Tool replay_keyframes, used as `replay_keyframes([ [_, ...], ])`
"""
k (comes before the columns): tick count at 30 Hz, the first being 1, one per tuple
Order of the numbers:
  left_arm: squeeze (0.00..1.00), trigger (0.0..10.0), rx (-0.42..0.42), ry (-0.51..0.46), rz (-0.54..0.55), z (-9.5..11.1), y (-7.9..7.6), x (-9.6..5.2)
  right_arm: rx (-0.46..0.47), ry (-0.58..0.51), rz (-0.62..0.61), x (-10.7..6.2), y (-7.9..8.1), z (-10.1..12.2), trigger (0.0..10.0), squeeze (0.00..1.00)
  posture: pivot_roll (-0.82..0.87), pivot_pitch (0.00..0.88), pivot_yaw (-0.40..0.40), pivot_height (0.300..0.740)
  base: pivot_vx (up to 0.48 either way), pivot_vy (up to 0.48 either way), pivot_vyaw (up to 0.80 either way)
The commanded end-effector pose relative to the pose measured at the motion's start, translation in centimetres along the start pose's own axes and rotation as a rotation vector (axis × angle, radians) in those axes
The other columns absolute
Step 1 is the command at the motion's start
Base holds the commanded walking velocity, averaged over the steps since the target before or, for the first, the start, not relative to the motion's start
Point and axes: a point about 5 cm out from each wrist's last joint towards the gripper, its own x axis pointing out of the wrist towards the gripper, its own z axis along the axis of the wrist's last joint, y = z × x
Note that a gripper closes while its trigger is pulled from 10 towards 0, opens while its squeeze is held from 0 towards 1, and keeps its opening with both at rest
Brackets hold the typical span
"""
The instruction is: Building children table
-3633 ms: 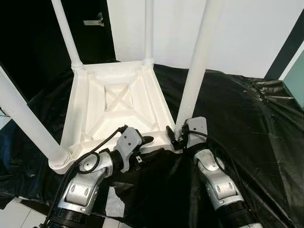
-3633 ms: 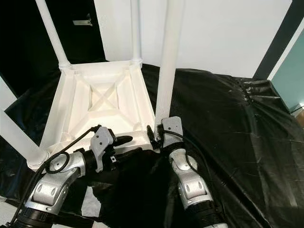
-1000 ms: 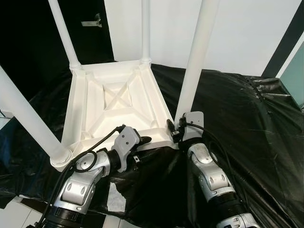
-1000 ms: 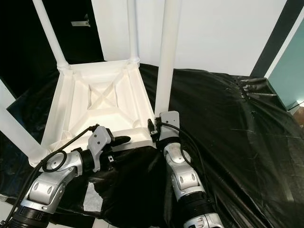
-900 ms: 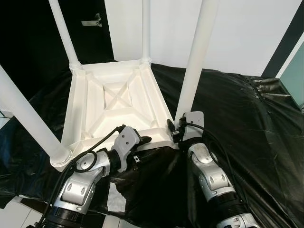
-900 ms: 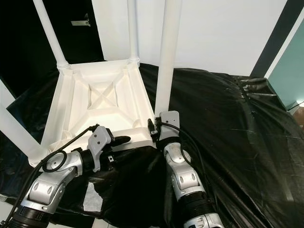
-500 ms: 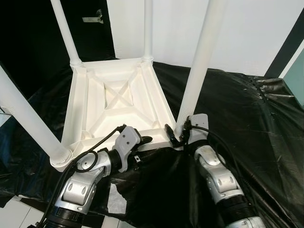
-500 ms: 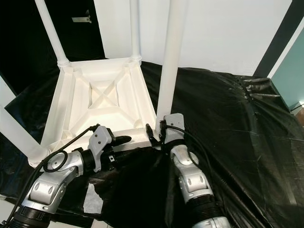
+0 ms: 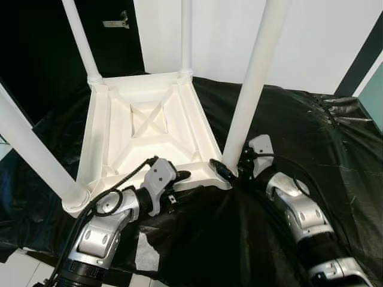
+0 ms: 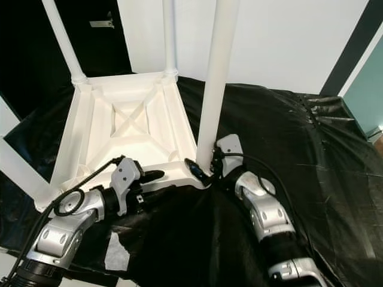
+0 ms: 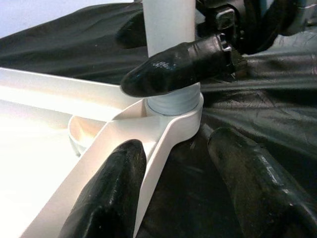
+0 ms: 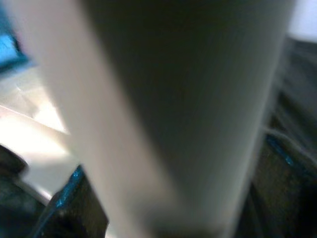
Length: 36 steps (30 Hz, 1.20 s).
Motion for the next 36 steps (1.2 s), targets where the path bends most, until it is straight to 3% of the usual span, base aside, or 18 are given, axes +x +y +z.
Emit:
replay_keyframes([
  [1, 0.00, 10.0, 0.004, 0.003, -0.009, 0.1, 0.0, 0.2, -0.013, 0.015, 0.032, 0.3, 0.2, -0.2, 10.0, 0.00, 0.03, 0.000, -0.010, 0.740, 0.000, 0.000, 0.00],
  [3, 0.00, 10.0, 0.006, 0.002, -0.008, 0.2, 0.0, 0.2, -0.037, 0.023, 0.051, 0.7, 0.2, -0.1, 10.0, 0.00, 0.04, 0.000, -0.008, 0.740, 0.000, 0.000, 0.00],
  [4, 0.00, 10.0, 0.011, 0.005, -0.006, 0.2, 0.0, 0.2, -0.071, 0.039, 0.069, 1.4, 0.0, 0.1, 0.4, 0.00, 0.05, 0.000, -0.014, 0.740, 0.000, 0.000, 0.00],
  [6, 0.00, 10.0, 0.014, 0.006, -0.002, 0.2, 0.0, 0.1, -0.078, 0.052, 0.078, 1.5, -0.1, 0.0, 0.0, 0.00, 0.06, 0.000, -0.019, 0.740, 0.000, 0.000, 0.00],
  [16, 0.00, 10.0, 0.007, 0.011, 0.023, 0.1, 0.2, -0.6, -0.042, 0.068, 0.065, 1.0, -0.4, -0.6, 0.0, 0.00, 0.08, 0.000, -0.029, 0.740, 0.000, 0.000, 0.00],
  [17, 0.00, 10.0, 0.006, 0.014, 0.024, 0.0, 0.1, -0.7, -0.031, 0.066, 0.042, 0.9, -0.4, -0.8, 2.9, 0.00, 0.08, 0.000, -0.029, 0.740, 0.000, 0.000, 0.00],
  [18, 0.00, 10.0, 0.005, 0.016, 0.024, -0.1, 0.1, -0.7, -0.013, 0.060, 0.003, 0.9, -0.3, -0.9, 10.0, 0.00, 0.08, 0.000, -0.025, 0.740, 0.000, 0.000, 0.00],
  [22, 0.00, 10.0, 0.006, 0.020, 0.023, -0.1, 0.1, -0.8, -0.005, 0.041, -0.053, 0.9, 0.2, -1.1, 10.0, 0.00, 0.08, 0.000, -0.022, 0.740, 0.000, 0.000, 0.00],
  [29, 0.00, 10.0, 0.003, 0.015, 0.017, 0.0, 0.0, -0.3, 0.055, 0.052, -0.295, 1.4, 1.6, -1.3, 10.0, 0.00, 0.06, 0.000, -0.015, 0.740, 0.000, 0.000, 0.00],
  [33, 0.00, 10.0, 0.002, 0.009, 0.014, 0.1, -0.1, -0.1, 0.109, 0.053, -0.497, 2.2, 2.3, -1.1, 10.0, 0.00, 0.06, 0.000, -0.021, 0.740, 0.000, 0.000, 0.00],
  [36, 0.00, 10.0, 0.001, 0.006, 0.014, 0.1, -0.2, 0.1, 0.133, 0.063, -0.568, 3.0, 3.0, -0.9, 10.0, 0.00, 0.06, 0.000, -0.020, 0.740, 0.000, 0.000, 0.00],
])
